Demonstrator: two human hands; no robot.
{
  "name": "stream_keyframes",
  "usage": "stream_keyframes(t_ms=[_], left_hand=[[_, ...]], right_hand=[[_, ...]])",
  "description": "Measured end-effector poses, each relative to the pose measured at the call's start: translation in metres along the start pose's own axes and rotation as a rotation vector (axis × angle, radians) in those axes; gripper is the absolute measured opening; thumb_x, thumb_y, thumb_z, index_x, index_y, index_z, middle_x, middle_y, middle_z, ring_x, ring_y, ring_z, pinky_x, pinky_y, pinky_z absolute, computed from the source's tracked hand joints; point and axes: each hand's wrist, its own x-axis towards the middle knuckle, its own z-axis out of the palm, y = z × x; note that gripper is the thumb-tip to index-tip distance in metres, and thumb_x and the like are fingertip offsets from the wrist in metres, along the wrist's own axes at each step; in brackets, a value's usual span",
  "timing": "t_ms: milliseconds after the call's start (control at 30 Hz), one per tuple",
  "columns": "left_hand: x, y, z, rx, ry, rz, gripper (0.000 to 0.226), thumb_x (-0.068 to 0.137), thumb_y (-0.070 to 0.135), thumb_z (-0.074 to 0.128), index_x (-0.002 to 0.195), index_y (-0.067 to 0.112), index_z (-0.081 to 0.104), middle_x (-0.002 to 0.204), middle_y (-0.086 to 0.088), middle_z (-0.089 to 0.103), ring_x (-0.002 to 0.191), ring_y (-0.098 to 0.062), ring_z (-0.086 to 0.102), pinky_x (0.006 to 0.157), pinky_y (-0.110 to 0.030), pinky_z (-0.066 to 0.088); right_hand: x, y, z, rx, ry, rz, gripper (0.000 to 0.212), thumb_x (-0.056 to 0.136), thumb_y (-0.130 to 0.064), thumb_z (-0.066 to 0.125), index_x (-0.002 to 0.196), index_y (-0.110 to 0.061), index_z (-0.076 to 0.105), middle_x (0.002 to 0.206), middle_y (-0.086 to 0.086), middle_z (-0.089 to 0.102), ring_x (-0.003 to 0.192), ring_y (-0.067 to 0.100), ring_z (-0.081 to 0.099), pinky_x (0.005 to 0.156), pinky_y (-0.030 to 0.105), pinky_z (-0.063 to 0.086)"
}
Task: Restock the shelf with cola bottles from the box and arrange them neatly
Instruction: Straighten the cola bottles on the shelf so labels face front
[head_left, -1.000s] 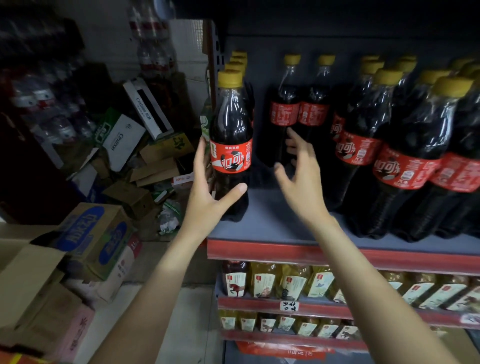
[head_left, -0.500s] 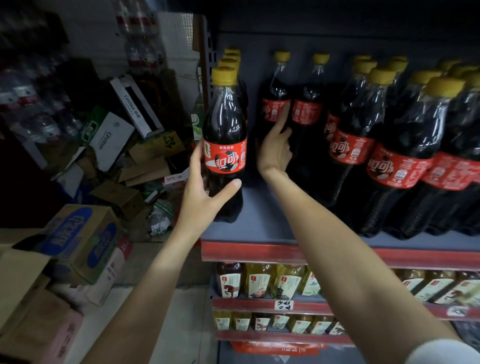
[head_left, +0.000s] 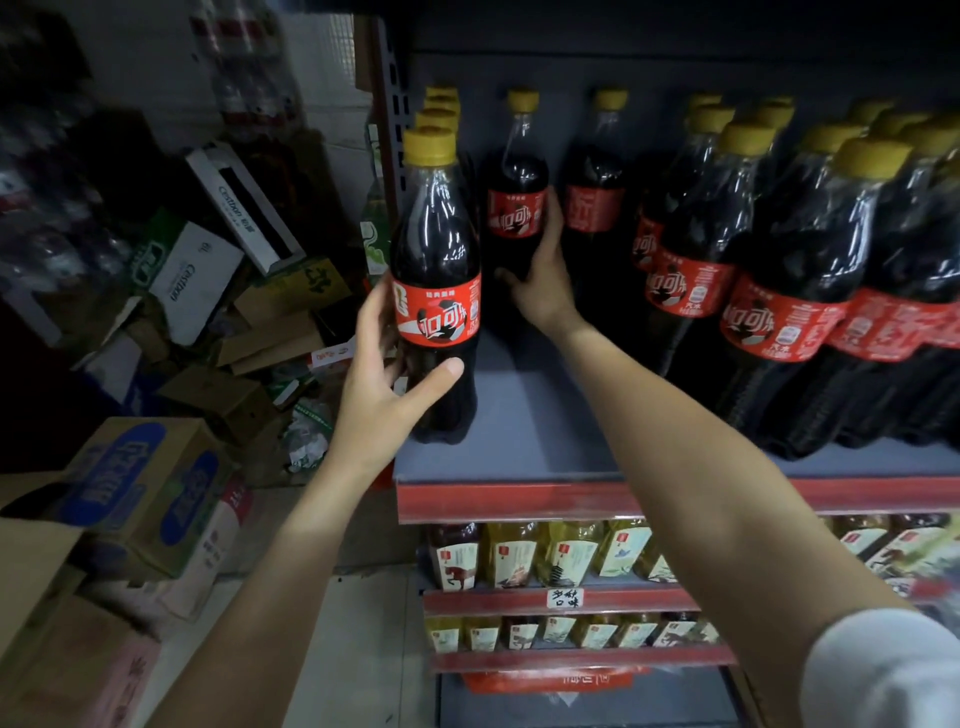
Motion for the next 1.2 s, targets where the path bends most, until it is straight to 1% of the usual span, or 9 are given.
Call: stream_keyframes(t_ms=[100,200,533,667,800,900,1000,1100,1200], left_hand=[[0.001,0.0,0.0,0.018,-0.001,-0.008,0.08,0.071,0.04,0.07,0.137,0.041,0.024,0.142,0.019,0.037,0.13,0.005,0.04,0.099,-0.009,0.037],[0.002,0.0,-0.001,0.033,0.0,-0.013,0.082,0.07,0.04,0.07,0.138,0.04,0.023,0.141,0.023,0.037,0.129,0.008,0.04,0.098,-0.009,0.037],[0.002,-0.001,-0.002,0.031,-0.009,-0.046,0.078,0.069,0.041,0.07,0.134,0.045,0.026,0.143,0.016,0.04,0.13,0.002,0.041,0.097,-0.012,0.04],[0.001,-0.002,-0.002,0.034,-0.005,-0.053,0.078,0.069,0.041,0.07,0.133,0.045,0.026,0.139,0.022,0.039,0.129,0.005,0.041,0.096,-0.011,0.039],[-0.001,0.0,0.0,0.069,0.003,-0.04,0.08,0.075,0.026,0.072,0.138,0.036,0.024,0.139,0.024,0.037,0.126,0.012,0.04,0.096,-0.007,0.038],[-0.011,0.011,0.009,0.123,0.167,0.104,0.073,0.081,0.018,0.067,0.141,0.025,0.025,0.145,0.009,0.036,0.134,-0.002,0.038,0.107,-0.022,0.037],[-0.028,0.026,0.027,0.18,0.409,0.492,0.043,0.087,0.015,0.055,0.127,0.017,0.041,0.128,-0.007,0.046,0.122,-0.023,0.047,0.101,-0.041,0.041],[-0.031,0.042,0.054,0.091,0.28,0.603,0.024,0.088,0.011,0.051,0.108,0.024,0.052,0.109,0.0,0.055,0.101,-0.023,0.056,0.088,-0.038,0.045],[-0.008,0.053,0.088,-0.117,-0.053,0.257,0.025,0.091,0.013,0.054,0.114,0.023,0.053,0.115,-0.001,0.059,0.111,-0.017,0.058,0.095,-0.027,0.044]], right_hand=[[0.004,-0.008,0.0,-0.069,-0.1,0.046,0.102,0.079,-0.004,0.067,0.153,-0.013,-0.003,0.151,0.02,0.032,0.137,0.033,0.037,0.111,0.051,0.034],[0.003,-0.018,-0.001,-0.336,-0.037,0.124,0.101,0.085,-0.022,0.07,0.153,-0.023,-0.004,0.145,0.021,0.036,0.125,0.042,0.047,0.099,0.049,0.042],[0.001,-0.023,0.006,-0.371,0.001,0.095,0.1,0.087,-0.022,0.068,0.153,-0.025,-0.007,0.141,0.02,0.043,0.118,0.042,0.054,0.094,0.048,0.044],[-0.002,-0.024,0.004,-0.374,-0.018,0.088,0.1,0.088,-0.02,0.066,0.153,-0.027,-0.009,0.142,0.019,0.041,0.119,0.042,0.054,0.093,0.049,0.044],[-0.012,-0.028,-0.002,-0.384,-0.035,0.063,0.092,0.09,-0.018,0.061,0.154,-0.024,-0.005,0.146,0.019,0.035,0.12,0.043,0.051,0.093,0.05,0.043],[-0.029,-0.038,-0.016,-0.415,-0.028,0.008,0.077,0.091,-0.018,0.06,0.153,-0.02,0.015,0.142,0.016,0.037,0.123,0.039,0.048,0.096,0.048,0.043],[-0.07,-0.045,-0.044,-0.272,0.106,-0.166,0.053,0.088,-0.011,0.06,0.139,-0.012,0.047,0.129,0.013,0.051,0.114,0.031,0.055,0.093,0.043,0.047],[-0.131,-0.047,-0.072,-0.099,0.297,-0.272,0.036,0.09,-0.004,0.055,0.126,-0.006,0.057,0.118,0.007,0.06,0.108,0.019,0.059,0.094,0.033,0.048],[-0.175,-0.031,-0.08,-0.104,0.415,-0.194,0.041,0.093,-0.004,0.052,0.134,-0.003,0.049,0.13,0.01,0.053,0.123,0.02,0.05,0.104,0.03,0.041]])
